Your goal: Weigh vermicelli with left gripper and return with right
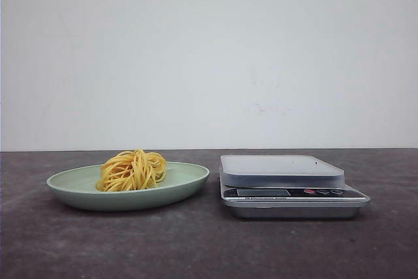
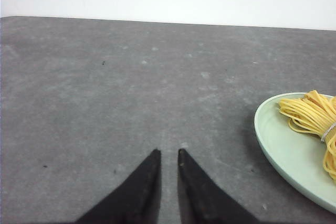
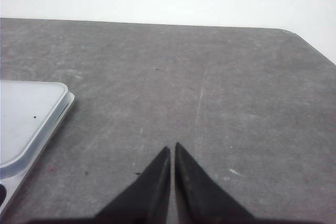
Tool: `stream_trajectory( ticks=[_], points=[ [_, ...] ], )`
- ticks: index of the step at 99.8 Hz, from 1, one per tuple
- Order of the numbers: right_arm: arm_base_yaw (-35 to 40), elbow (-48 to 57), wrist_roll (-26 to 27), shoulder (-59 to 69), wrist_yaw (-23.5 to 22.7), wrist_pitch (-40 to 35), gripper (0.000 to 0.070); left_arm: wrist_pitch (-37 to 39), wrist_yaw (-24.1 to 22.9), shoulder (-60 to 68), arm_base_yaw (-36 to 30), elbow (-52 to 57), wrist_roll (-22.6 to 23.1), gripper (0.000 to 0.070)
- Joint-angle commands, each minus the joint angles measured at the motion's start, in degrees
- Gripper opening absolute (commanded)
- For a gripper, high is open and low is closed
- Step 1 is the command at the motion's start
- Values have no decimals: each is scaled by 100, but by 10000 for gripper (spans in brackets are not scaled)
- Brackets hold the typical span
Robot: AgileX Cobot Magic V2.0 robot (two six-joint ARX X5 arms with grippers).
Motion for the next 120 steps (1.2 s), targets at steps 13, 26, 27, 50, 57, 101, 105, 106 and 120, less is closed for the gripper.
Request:
stream_trajectory(
  ticks=[13, 26, 27, 50, 57, 101, 105, 106, 120],
  points=[
    [-7, -20, -42, -11, -9, 66, 6, -28, 2, 4, 7, -103, 33, 6],
    [-7, -20, -42, -11, -7, 66, 6, -28, 2, 4, 7, -103, 33, 6],
    [-7, -20, -42, -11, -9, 66, 6, -28, 2, 4, 7, -103, 33, 6],
    [-7, -20, -44, -11, -9, 66, 6, -28, 2, 4, 7, -103, 33, 6],
    [-7, -20, -48, -11, -7, 70, 6, -28, 2, 4, 7, -103, 33, 6],
    [-2, -20, 280, -11, -44, 81, 6, -2, 2, 4, 7, -103, 33, 6],
    [-2, -15, 448, -11, -39, 83, 6, 0, 2, 4, 7, -103, 31, 6],
    [-2, -15, 483, -11, -37, 85, 6, -2, 4, 4, 7, -103, 31, 6],
    [-2, -15, 804, -11, -22, 356, 6, 31, 11, 4, 7, -103, -162, 6]
  ],
)
